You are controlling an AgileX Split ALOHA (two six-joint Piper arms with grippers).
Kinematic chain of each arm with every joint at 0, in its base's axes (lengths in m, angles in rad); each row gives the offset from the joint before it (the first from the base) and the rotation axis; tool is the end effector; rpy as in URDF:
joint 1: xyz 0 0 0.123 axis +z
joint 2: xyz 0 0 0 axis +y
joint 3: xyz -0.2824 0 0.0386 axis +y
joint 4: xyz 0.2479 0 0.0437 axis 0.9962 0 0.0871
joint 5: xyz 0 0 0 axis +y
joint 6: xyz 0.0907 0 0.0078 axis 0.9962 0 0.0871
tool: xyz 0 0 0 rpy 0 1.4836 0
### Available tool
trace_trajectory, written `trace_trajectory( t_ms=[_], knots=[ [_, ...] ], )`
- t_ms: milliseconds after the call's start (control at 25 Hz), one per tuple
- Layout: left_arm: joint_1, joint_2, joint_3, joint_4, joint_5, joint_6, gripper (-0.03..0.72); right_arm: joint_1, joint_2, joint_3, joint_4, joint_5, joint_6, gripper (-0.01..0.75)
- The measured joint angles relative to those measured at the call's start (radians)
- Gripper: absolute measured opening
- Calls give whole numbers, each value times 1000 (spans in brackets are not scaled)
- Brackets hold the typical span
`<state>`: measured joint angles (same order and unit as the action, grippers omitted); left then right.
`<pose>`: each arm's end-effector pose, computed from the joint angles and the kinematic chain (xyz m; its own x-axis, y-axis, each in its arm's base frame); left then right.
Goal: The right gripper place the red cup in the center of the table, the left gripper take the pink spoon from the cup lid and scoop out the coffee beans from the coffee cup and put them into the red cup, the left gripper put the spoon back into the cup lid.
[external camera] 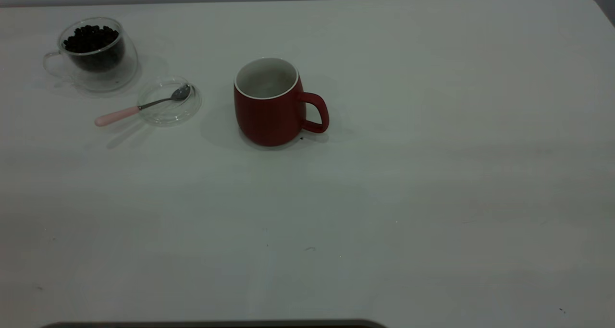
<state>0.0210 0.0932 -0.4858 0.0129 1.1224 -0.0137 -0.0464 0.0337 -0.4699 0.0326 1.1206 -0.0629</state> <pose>0.0075 0.0012 0.2683 -0.5989 -0.0207 -0.8006 -0.0352 0.9994 0.0005 0.0006 0.0026 0.2642 -0.5620 -0.0226 -0.8269 -0.0052 0.9997 -0.0238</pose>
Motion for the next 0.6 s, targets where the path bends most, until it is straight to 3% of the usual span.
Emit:
trace_trajectory(
  t_ms=[600],
  knots=[
    [0,-111,0,-3,10,5,399,0,0,0,0,0,0,587]
  ],
)
